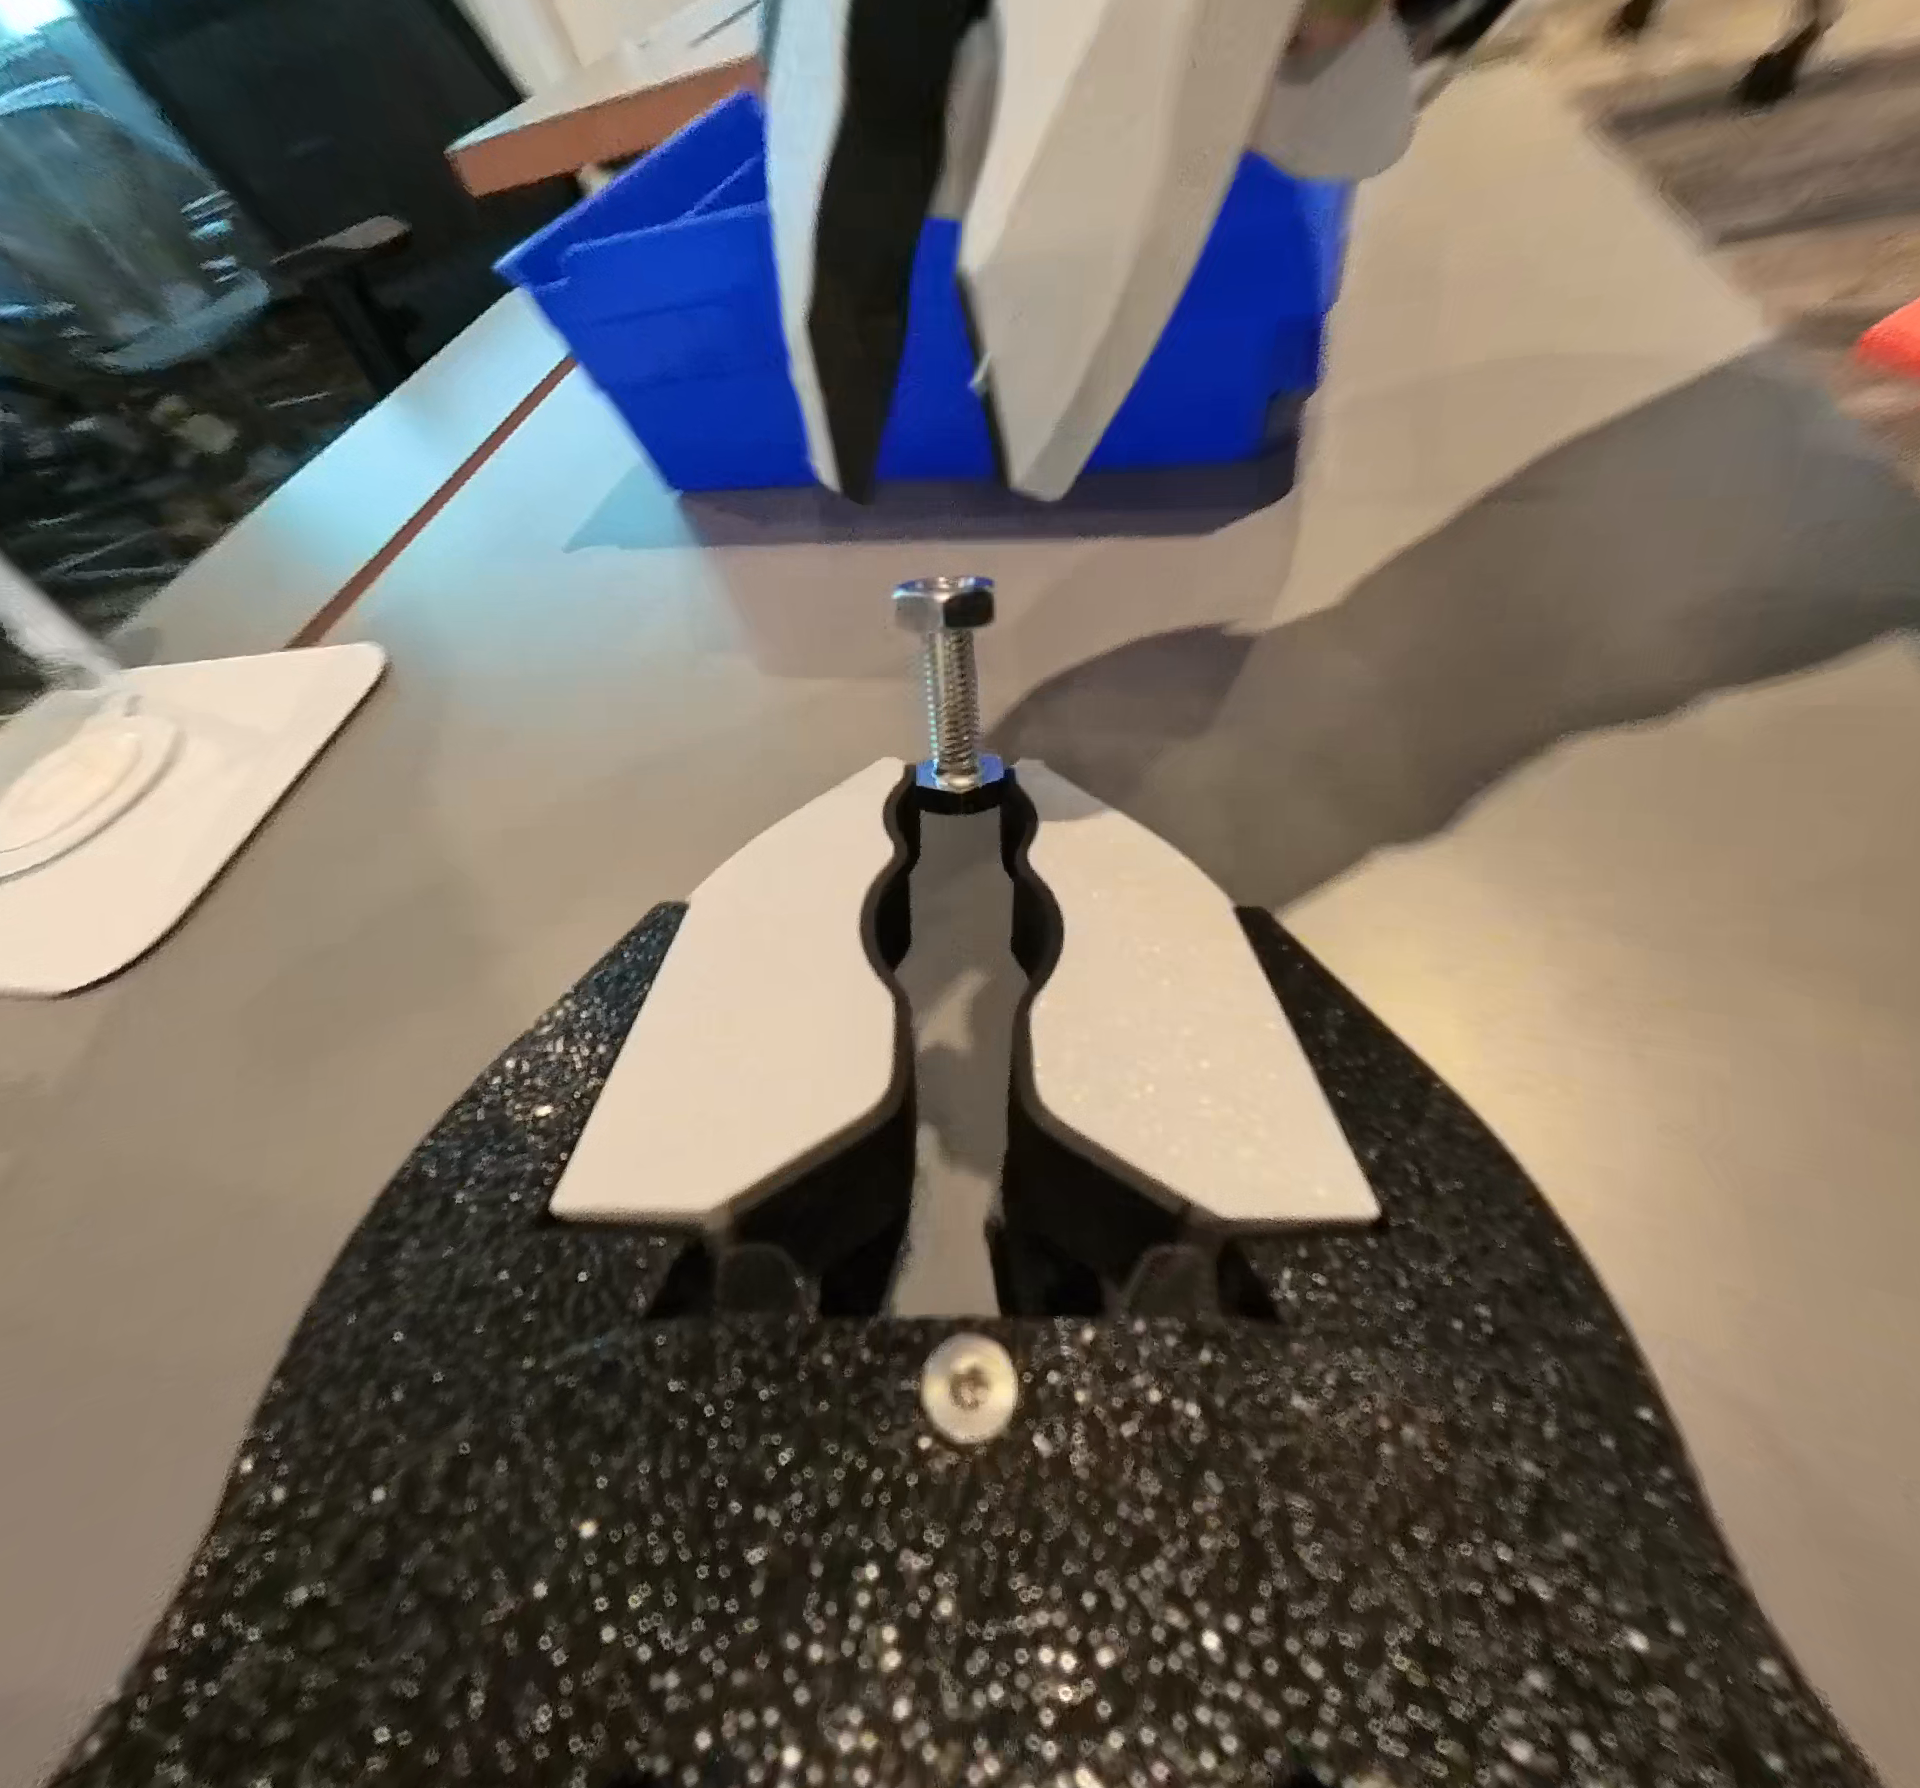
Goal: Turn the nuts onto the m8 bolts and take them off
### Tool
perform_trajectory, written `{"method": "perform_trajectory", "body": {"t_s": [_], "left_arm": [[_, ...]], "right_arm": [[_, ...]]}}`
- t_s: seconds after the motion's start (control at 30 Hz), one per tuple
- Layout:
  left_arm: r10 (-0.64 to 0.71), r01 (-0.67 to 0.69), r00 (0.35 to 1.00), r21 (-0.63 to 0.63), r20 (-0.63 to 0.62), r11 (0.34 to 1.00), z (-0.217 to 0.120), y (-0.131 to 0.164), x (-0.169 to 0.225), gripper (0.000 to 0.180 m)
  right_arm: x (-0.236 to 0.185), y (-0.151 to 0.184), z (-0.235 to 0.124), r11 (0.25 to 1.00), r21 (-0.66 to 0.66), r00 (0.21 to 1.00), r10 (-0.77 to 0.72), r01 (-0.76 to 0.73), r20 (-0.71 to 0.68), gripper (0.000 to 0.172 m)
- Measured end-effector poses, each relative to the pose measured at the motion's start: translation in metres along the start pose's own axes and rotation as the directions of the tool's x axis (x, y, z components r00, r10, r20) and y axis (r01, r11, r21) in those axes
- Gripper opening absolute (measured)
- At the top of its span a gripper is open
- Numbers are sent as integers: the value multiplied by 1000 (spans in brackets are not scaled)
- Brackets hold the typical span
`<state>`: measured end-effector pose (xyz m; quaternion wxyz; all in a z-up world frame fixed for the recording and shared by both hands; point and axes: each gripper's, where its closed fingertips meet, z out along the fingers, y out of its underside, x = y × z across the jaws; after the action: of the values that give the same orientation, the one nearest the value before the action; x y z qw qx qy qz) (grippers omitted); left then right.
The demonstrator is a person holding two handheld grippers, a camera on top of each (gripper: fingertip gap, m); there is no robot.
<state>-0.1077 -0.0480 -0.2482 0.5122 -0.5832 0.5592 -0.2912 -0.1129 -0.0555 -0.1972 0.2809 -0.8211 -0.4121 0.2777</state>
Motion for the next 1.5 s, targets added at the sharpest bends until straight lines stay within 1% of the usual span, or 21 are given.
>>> {"method": "perform_trajectory", "body": {"t_s": [0.03,0.13,0.2,0.23,0.3,0.4,0.5,0.6,0.77,1.0,1.03,1.07,1.13,1.2,1.27,1.4,1.47,1.5], "left_arm": [[-19,20,999,31,-31,999,-2,-3,2,14],[-100,121,987,173,-127,977,-12,-22,6,14],[-144,206,965,297,-219,932,-23,-40,8,14],[-160,246,952,338,-261,908,-29,-46,9,14],[-182,300,931,379,-315,875,-35,-51,9,14],[-185,340,907,400,-378,851,-39,-56,13,14],[-165,352,887,399,-431,847,-40,-58,21,14],[-145,363,858,383,-492,849,-40,-59,31,14],[-140,358,854,372,-501,857,-39,-58,34,14],[-153,362,862,376,-482,853,-40,-56,28,14],[-154,361,863,375,-481,854,-40,-56,28,14],[-155,363,862,373,-483,854,-40,-56,28,14],[-154,365,854,362,-496,858,-39,-55,30,14],[-142,358,847,351,-513,865,-38,-55,35,14],[-132,349,839,337,-528,874,-36,-55,41,14],[-131,344,841,333,-524,878,-35,-53,41,14],[-130,335,851,334,-509,881,-37,-51,38,14],[-128,334,854,344,-504,878,-38,-52,37,14]], "right_arm": [[-1,-4,-3,998,18,998,-55,55,-3,39],[-9,-19,-10,971,138,980,-197,197,-11,47],[-23,-31,-12,936,268,970,-241,228,17,57],[-32,-36,-12,914,335,965,-259,231,41,61],[-46,-40,-10,872,428,955,-291,238,63,68],[-58,-40,-3,833,496,942,-326,246,80,69],[-60,-38,4,833,503,943,-319,230,98,70],[-66,-39,5,826,525,930,-330,202,161,69],[-77,-29,6,853,493,901,-339,172,272,63],[-69,-19,-5,854,489,916,-327,181,232,63],[-67,-17,-7,851,490,917,-330,187,223,60],[-65,-16,-9,847,496,919,-332,193,210,55],[-60,-22,-13,830,531,931,-312,171,189,57],[-63,-28,-10,822,548,927,-311,151,210,63],[-71,-28,-1,831,527,911,-341,178,231,66],[-82,-19,5,847,487,882,-382,215,276,64],[-76,-10,-2,845,470,895,-390,254,218,66],[-73,-6,-8,837,475,897,-400,273,188,64]]}}
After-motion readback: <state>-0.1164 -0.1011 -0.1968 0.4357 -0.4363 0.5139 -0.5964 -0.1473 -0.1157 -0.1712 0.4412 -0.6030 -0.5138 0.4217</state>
